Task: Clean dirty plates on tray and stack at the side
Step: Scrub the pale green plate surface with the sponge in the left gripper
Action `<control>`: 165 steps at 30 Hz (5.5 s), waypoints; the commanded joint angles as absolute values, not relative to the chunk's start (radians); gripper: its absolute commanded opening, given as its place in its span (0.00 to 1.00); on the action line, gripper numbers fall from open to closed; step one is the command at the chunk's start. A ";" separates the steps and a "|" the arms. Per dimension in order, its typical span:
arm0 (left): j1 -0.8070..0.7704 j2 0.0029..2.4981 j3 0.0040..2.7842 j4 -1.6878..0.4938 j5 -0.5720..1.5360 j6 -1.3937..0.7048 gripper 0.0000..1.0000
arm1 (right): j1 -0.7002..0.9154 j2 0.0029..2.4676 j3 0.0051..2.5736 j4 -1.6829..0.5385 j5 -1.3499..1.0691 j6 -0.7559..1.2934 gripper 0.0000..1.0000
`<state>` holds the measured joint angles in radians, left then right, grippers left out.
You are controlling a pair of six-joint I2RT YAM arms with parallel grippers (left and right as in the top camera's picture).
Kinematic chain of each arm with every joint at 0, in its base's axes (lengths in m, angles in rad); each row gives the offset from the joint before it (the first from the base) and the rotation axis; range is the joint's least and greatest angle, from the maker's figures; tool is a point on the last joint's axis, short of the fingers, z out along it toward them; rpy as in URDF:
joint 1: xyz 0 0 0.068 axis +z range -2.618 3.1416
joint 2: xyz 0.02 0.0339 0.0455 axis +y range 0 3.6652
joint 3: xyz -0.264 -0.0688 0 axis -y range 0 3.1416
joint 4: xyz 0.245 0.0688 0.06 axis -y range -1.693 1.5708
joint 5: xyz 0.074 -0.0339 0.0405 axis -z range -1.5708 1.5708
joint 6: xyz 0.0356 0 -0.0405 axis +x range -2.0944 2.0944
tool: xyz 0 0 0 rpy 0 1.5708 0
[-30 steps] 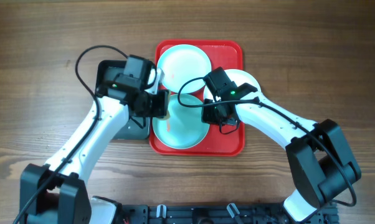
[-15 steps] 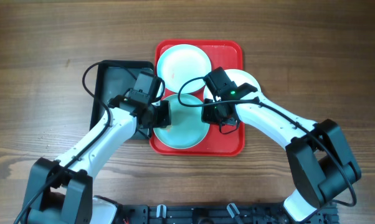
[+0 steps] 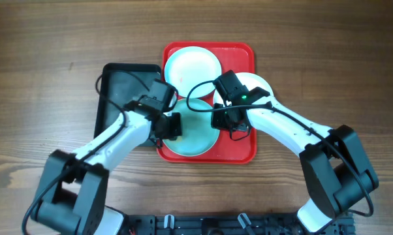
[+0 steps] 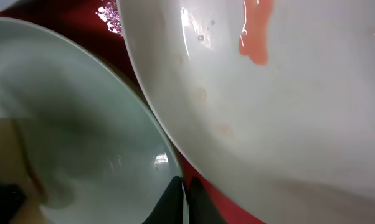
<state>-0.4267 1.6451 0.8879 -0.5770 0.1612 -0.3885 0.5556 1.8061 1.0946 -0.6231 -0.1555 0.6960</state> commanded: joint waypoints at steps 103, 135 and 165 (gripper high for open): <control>-0.453 1.829 0.884 -0.531 0.271 -0.318 0.04 | 0.553 1.781 1.052 -0.577 -0.158 0.740 0.04; -0.402 1.746 1.032 -0.612 0.054 -0.319 0.04 | 0.553 1.781 1.052 -0.577 -0.158 0.736 0.04; -0.488 1.902 1.032 -0.574 0.379 -0.323 0.08 | 0.553 1.781 1.052 -0.572 -0.185 0.736 0.04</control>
<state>-0.4759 1.8500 1.0622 -0.5640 0.2962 -0.3344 0.5503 1.8004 1.0641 -0.5808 -0.1493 0.7219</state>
